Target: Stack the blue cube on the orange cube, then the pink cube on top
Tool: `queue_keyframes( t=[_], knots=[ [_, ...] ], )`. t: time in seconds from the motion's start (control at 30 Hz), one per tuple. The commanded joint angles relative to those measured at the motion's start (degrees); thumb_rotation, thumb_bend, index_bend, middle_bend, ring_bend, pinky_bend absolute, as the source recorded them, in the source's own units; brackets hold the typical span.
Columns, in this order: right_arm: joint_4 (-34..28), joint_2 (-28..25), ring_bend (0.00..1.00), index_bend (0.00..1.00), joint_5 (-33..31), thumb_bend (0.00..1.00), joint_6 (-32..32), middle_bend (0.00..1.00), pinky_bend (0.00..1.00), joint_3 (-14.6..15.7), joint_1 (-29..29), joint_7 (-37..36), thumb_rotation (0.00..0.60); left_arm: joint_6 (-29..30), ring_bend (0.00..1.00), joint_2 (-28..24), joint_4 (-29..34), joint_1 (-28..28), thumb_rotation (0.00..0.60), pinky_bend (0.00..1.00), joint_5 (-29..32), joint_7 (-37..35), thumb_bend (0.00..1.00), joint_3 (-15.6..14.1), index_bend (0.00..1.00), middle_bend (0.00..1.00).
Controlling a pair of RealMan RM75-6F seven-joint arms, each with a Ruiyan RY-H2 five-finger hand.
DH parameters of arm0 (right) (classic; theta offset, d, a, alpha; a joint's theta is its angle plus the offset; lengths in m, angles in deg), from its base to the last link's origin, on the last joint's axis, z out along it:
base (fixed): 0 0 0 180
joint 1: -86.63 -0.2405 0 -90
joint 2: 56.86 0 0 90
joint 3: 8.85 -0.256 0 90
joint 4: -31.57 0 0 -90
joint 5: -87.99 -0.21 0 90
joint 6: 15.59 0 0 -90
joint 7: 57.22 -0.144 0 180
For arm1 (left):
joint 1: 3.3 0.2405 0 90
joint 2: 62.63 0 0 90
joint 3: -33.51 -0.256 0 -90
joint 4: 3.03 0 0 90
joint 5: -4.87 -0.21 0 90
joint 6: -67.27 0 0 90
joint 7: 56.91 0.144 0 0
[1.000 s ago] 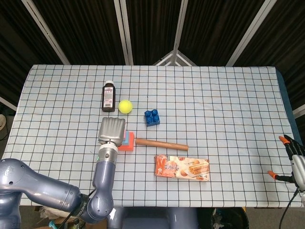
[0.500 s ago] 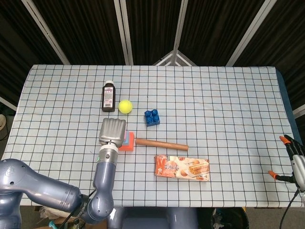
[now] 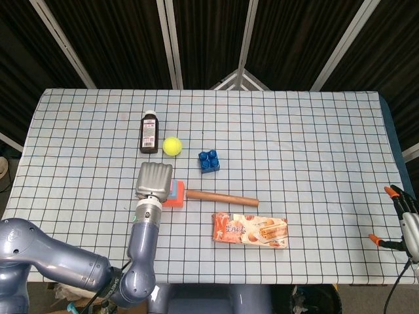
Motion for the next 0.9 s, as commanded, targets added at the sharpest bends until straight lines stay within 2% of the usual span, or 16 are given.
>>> queue_keyframes(
  t=[0.03,0.43,0.7,0.9],
  knots=[
    [-0.05,-0.01,0.03,0.00,-0.04,0.13,-0.04,0.01,0.10,-0.01,-0.01,0.04,0.600,-0.08,0.87,-0.05,0.10,0.06,0.600,0.92,-0.04,0.07,0.37,-0.03,0.43,0.90],
    [-0.35,-0.10,0.03,0.00,-0.47,0.13,-0.37,0.01,0.10,-0.07,-0.04,0.33,0.600,-0.07,0.87,-0.52,0.65,0.61,0.600,0.92,-0.28,0.26,0.37,-0.35,0.42,0.90],
    [-0.59,-0.20,0.02,0.00,-0.74,0.13,-0.66,0.01,0.10,-0.11,-0.10,0.58,0.600,-0.30,0.87,-0.63,0.81,0.80,0.600,0.91,-0.60,0.31,0.38,-0.56,0.31,0.89],
    [-0.65,-0.26,0.02,0.00,-0.81,0.13,-0.71,0.01,0.10,-0.11,-0.08,0.57,0.600,-0.58,0.87,-0.82,1.02,0.99,0.600,0.91,-0.66,0.29,0.38,-0.61,0.28,0.89]
  ],
)
